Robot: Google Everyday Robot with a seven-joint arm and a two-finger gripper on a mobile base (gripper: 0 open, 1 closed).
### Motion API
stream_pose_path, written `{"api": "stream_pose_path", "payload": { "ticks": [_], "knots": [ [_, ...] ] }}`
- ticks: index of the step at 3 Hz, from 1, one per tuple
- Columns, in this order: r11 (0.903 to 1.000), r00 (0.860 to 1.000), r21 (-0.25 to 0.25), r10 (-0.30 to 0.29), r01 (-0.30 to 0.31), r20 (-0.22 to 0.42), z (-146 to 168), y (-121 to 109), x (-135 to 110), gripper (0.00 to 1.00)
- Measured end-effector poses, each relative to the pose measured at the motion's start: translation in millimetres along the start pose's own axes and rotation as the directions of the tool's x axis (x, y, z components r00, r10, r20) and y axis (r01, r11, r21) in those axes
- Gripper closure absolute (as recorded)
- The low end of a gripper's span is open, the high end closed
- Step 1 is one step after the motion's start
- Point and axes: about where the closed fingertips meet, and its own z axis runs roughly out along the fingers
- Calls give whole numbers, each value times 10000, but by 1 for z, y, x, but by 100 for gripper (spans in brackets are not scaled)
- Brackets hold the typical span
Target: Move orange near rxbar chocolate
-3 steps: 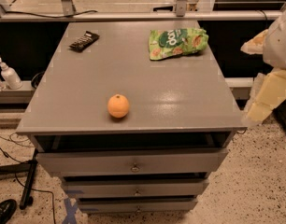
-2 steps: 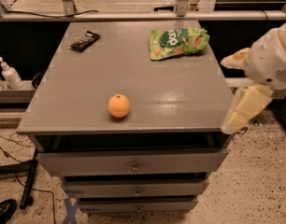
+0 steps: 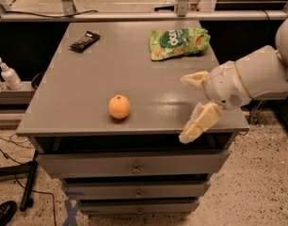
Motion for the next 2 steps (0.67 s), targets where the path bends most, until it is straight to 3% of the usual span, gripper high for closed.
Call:
{"api": "stream_pose_path", "payload": {
  "ticks": [1, 2],
  "knots": [
    [9998, 9913, -183, 66, -42, 1312, 37, -6, -20, 0],
    [9997, 9697, -166, 199, -163, 2434, 66, -9, -43, 0]
  ]
}}
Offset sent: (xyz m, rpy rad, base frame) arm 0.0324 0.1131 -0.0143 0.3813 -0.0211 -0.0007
